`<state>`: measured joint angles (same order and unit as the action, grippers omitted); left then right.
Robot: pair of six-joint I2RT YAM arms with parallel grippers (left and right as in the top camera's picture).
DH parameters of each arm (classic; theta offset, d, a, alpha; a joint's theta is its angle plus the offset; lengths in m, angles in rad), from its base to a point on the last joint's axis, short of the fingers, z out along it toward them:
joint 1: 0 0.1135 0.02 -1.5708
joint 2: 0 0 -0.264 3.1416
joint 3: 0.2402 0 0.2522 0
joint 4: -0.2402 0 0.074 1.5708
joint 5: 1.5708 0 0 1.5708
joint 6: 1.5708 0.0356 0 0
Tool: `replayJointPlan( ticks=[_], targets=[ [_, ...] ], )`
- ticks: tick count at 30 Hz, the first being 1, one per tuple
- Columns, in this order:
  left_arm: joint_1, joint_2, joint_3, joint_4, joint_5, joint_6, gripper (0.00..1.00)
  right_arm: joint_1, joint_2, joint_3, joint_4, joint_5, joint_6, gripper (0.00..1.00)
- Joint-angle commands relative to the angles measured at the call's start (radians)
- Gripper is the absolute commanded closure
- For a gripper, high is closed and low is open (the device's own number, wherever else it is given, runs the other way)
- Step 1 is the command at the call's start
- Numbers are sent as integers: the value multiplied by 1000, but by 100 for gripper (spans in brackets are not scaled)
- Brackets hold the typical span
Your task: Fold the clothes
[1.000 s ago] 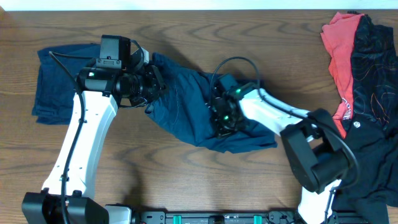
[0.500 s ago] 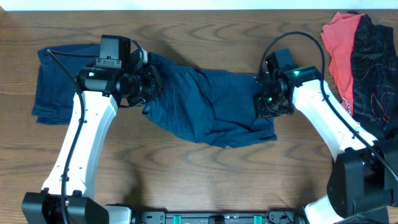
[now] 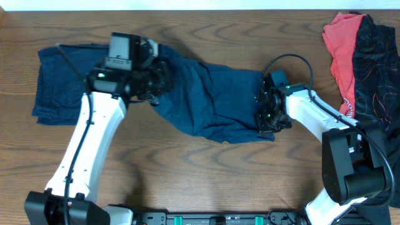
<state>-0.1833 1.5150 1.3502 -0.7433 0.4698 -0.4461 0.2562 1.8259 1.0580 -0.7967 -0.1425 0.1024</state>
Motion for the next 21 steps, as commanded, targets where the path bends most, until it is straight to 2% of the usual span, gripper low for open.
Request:
replayJointPlan(
  ticks=[1,10,16,21],
  targets=[
    [-89,2,40,39,-64,-76,94,21,7,-47,25,-19,22,99],
    [-340,93,40,153,-184,-248,94,53,7,-71,50,-20,40,99],
    [-436,187,40,212,-183,-328,94,59,7,-71,49,-19,47,99],
    [-485,206,40,238,-183,-334,94,59,7,-71,49,-19,50,99]
  ],
)
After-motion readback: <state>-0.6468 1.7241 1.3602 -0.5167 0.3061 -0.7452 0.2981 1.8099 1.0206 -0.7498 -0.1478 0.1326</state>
